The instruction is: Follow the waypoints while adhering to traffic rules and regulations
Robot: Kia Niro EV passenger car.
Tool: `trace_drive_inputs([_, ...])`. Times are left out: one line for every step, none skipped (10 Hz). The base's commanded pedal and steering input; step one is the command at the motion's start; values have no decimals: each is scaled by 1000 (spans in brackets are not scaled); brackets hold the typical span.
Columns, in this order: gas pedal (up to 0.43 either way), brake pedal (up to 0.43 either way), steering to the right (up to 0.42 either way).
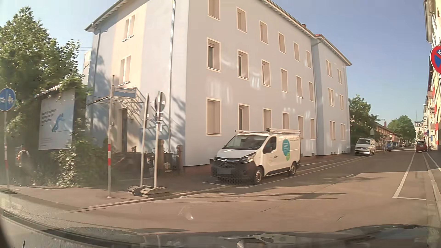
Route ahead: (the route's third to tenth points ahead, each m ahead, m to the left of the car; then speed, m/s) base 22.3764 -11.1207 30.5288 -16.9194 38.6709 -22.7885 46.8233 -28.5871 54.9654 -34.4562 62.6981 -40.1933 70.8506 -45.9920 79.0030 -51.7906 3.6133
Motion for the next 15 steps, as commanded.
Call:
trace_drive_inputs([177,0,555])
trace_drive_inputs([177,0,528])
trace_drive_inputs([189,0,497])
trace_drive_inputs([220,0,466])
trace_drive_inputs([220,0,436])
trace_drive_inputs([220,0,399])
trace_drive_inputs([220,0,370])
trace_drive_inputs([220,0,345])
trace_drive_inputs([220,0,325])
trace_drive_inputs([220,0,300])
trace_drive_inputs([220,0,276])
trace_drive_inputs([220,0,259])
trace_drive_inputs([220,0,230])
trace_drive_inputs([228,0,197])
trace_drive_inputs([240,0,178])
